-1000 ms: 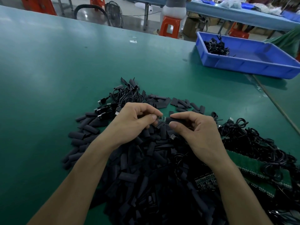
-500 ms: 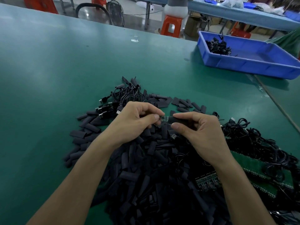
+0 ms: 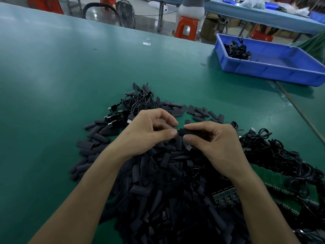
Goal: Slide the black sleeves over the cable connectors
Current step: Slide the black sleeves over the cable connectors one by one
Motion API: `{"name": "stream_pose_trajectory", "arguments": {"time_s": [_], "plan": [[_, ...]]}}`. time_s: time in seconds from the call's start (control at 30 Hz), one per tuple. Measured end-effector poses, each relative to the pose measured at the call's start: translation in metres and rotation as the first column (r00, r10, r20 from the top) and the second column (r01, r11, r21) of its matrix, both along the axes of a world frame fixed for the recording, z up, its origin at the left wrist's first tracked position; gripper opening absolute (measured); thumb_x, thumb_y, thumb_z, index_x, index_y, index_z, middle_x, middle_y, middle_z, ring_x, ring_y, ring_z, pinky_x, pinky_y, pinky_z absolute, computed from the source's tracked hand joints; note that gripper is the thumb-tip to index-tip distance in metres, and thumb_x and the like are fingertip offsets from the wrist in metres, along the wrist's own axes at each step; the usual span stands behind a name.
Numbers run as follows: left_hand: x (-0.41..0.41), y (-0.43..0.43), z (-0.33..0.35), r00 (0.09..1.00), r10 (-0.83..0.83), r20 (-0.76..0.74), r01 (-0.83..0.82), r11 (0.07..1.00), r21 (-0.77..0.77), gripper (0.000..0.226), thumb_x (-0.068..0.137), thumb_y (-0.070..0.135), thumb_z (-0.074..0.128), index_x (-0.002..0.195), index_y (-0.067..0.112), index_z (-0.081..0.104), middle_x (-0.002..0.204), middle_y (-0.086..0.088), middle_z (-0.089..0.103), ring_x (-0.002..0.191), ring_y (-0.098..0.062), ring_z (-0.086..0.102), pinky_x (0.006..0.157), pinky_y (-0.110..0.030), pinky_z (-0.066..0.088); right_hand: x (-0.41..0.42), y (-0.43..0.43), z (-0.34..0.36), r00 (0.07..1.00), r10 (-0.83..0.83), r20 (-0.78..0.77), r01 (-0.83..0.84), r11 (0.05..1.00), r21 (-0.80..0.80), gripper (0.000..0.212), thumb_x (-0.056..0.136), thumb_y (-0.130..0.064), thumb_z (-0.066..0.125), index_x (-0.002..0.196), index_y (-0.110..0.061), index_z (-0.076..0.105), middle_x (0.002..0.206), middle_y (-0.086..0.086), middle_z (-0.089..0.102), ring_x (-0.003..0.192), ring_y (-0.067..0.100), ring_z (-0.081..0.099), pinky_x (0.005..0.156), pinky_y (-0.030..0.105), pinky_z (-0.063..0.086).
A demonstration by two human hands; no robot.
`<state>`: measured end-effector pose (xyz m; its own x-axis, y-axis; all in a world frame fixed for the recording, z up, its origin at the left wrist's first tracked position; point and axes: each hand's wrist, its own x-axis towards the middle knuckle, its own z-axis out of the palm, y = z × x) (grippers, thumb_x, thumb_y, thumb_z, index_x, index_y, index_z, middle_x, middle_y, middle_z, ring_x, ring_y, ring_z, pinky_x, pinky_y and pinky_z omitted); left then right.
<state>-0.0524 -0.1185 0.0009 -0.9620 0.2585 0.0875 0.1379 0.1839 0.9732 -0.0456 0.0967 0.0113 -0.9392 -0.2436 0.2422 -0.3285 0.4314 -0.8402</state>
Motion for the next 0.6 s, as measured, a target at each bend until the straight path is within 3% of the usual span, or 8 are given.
{"name": "stream_pose_trajectory", "arguments": {"time_s": [0.13, 0.23, 0.3, 0.43, 0.5, 0.6], "plan": [[-0.0007, -0.0006, -0.0022, 0.999, 0.011, -0.041, -0.013, 0.999, -0.05, 0.013, 0.089, 0.012, 0.076, 0.095, 0.018, 0.066, 0.078, 0.003, 0.078, 0.073, -0.011, 0.069, 0.071, -0.02, 0.054, 0.0012, -0.0011, -0.0039, 0.999, -0.004, -0.047, 0.005, 1.0, 0.016, 0.023, 0.082, -0.022, 0.081, 0.103, -0.03, 0.077, 0.092, -0.015, 0.075, 0.088, 0.004, 0.071, 0.081, 0.025, 0.057], [-0.0004, 0.0019, -0.0042, 0.999, -0.01, -0.052, 0.005, 0.995, -0.099, 0.014, 0.089, 0.013, 0.076, 0.095, 0.019, 0.065, 0.078, 0.003, 0.077, 0.073, -0.012, 0.069, 0.074, -0.027, 0.056, 0.003, -0.0039, -0.0062, 0.993, 0.03, -0.117, -0.018, 0.995, 0.103, 0.025, 0.082, -0.021, 0.081, 0.107, -0.025, 0.077, 0.093, -0.026, 0.071, 0.088, -0.007, 0.068, 0.079, 0.009, 0.05], [-0.0006, 0.0037, -0.0051, 0.999, -0.01, -0.04, 0.006, 0.995, -0.095, 0.015, 0.089, 0.011, 0.076, 0.095, 0.02, 0.065, 0.079, 0.0, 0.078, 0.073, -0.017, 0.069, 0.075, -0.035, 0.057, 0.0037, -0.0056, -0.0078, 0.988, 0.048, -0.15, -0.032, 0.994, 0.108, 0.029, 0.082, -0.017, 0.081, 0.109, -0.024, 0.076, 0.095, -0.029, 0.069, 0.09, -0.01, 0.067, 0.08, 0.006, 0.048], [-0.0002, 0.003, -0.0047, 0.998, 0.053, -0.033, -0.057, 0.989, -0.137, 0.009, 0.087, 0.028, 0.078, 0.091, 0.024, 0.07, 0.078, 0.005, 0.076, 0.069, -0.015, 0.069, 0.067, -0.031, 0.056, 0.0028, -0.0062, -0.0087, 0.983, 0.013, -0.185, -0.009, 1.0, 0.018, 0.029, 0.081, -0.018, 0.082, 0.102, -0.035, 0.072, 0.092, -0.022, 0.073, 0.088, 0.0, 0.07, 0.08, 0.018, 0.055], [0.0008, 0.0026, -0.0036, 0.995, 0.076, -0.06, -0.087, 0.977, -0.193, 0.014, 0.086, 0.037, 0.076, 0.082, 0.025, 0.074, 0.074, 0.001, 0.074, 0.068, -0.022, 0.069, 0.063, -0.037, 0.055, 0.0025, -0.0061, -0.0085, 0.983, -0.004, -0.184, -0.001, 1.0, -0.026, 0.028, 0.081, -0.025, 0.081, 0.1, -0.042, 0.07, 0.094, -0.02, 0.074, 0.088, 0.003, 0.072, 0.079, 0.024, 0.058], [0.0018, 0.0042, -0.0004, 0.996, 0.058, -0.063, -0.069, 0.979, -0.192, 0.019, 0.089, 0.037, 0.073, 0.077, 0.022, 0.076, 0.071, -0.005, 0.073, 0.071, -0.034, 0.067, 0.064, -0.046, 0.053, 0.0032, -0.0055, -0.0073, 0.982, -0.012, -0.188, 0.007, 1.0, -0.027, 0.028, 0.079, -0.035, 0.079, 0.104, -0.045, 0.069, 0.098, -0.023, 0.072, 0.089, 0.001, 0.071, 0.08, 0.021, 0.058]]}}
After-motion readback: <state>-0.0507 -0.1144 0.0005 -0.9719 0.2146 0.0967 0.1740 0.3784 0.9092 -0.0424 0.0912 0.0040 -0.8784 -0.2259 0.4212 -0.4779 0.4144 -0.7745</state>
